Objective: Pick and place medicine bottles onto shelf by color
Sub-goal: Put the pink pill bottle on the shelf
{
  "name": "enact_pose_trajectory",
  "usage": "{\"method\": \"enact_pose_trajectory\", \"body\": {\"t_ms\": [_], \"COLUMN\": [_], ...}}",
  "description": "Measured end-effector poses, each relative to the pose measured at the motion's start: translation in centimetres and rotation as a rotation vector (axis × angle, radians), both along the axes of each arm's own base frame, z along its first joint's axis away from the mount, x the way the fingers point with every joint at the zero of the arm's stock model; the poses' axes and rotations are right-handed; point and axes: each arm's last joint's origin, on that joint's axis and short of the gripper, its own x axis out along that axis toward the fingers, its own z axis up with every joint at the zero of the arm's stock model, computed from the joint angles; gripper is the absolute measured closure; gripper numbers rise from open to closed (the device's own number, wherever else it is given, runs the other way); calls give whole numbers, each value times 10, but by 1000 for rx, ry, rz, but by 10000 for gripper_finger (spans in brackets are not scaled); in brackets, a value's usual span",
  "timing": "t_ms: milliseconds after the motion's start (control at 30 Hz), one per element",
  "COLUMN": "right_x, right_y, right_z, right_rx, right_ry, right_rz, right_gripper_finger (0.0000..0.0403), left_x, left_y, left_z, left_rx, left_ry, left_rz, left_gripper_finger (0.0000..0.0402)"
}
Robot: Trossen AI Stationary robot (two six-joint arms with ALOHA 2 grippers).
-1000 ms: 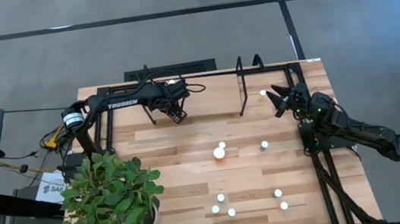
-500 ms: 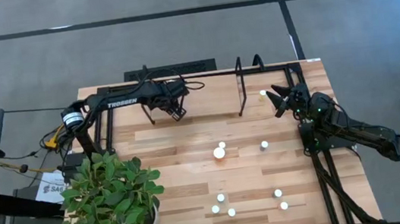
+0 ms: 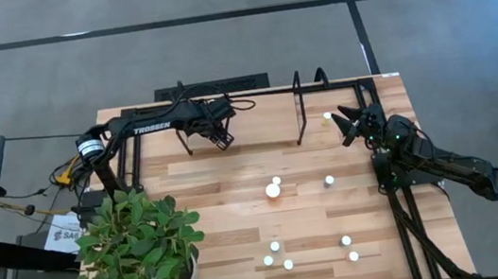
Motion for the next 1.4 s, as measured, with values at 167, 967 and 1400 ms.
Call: {"method": "enact_pose_trajectory", "body": {"t_ms": [167, 967, 1400], "right_x": [0, 0, 0], "right_y": [0, 0, 0], "right_z": [0, 0, 0], "right_rx": [0, 0, 0], "right_ry": [-1, -1, 0], "right_rz": [0, 0, 0], "right_gripper_finger": [154, 154, 154], "left_x": [-1, -12, -13], "left_y": [-1, -6, -7], "left_z": [0, 3, 2], "left_rx": [-6, -80, -85], "left_ry": [14, 92, 105], "left_rz": [2, 71, 74], "left_gripper_finger": [229, 215, 268]}}
